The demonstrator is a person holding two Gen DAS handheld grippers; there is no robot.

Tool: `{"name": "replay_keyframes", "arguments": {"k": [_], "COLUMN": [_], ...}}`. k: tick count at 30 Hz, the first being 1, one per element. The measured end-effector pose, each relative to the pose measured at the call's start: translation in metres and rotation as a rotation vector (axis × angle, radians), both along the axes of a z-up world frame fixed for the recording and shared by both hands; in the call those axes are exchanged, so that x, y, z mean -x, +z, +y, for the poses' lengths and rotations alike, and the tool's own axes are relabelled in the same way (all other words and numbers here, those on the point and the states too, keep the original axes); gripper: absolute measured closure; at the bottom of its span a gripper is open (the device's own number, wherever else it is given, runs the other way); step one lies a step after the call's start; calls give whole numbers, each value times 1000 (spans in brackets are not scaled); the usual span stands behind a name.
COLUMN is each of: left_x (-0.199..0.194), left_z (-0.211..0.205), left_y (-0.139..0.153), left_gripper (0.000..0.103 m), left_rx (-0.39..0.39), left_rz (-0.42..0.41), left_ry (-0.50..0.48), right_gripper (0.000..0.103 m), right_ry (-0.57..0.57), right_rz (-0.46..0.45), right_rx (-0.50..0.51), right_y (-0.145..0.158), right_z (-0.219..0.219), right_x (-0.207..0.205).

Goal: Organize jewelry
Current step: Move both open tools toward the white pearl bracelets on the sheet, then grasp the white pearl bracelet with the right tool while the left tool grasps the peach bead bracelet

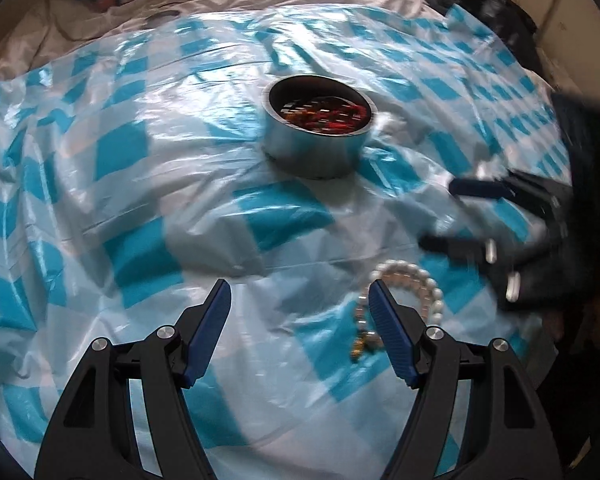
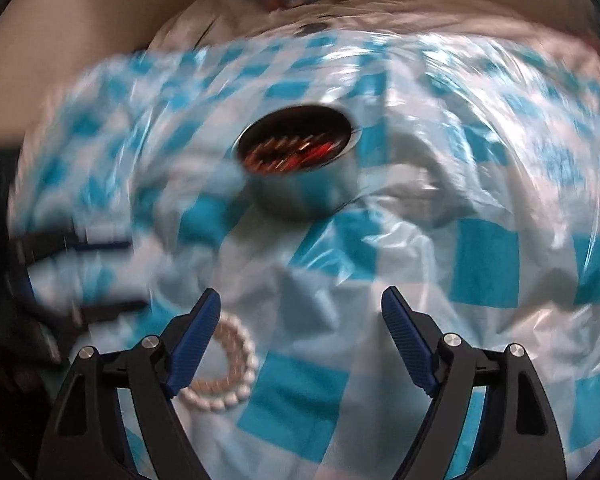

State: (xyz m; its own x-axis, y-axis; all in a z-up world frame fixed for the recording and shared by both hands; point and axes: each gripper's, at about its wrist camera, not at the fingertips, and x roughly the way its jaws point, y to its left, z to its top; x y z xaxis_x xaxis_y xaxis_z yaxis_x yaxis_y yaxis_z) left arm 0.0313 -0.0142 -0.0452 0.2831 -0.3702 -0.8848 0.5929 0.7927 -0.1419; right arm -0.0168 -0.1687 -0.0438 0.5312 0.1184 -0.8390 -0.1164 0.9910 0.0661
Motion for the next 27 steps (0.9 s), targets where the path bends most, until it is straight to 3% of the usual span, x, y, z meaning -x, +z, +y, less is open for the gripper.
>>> {"name": "replay_keyframes", "arguments": {"k": [4,8,11,17,27], "left_x": [-4,4,10,14,17], "left_z": [4,-6,-13,-15,-19], "left_y": [-1,-5,-8,-8,-12], "left_gripper": [35,35,35,34,33], "left_rx": [-10,-41,-69,-103,-133], "left_rz": [-6,-12,-20,-47,-55], "left_ry": [19,-33,-68,-87,-103], "right_gripper": [24,24,23,23,21], "right_ry": [27,9,37,63,115], "right_rz": [-34,-42,2,-38,-2], "right_rx": [170,227,271,247,276], "right_y": [-12,-14,-23,-14,-22], "right_z": [17,16,18,17,25], "right_x": [4,3,2,10,14]}}
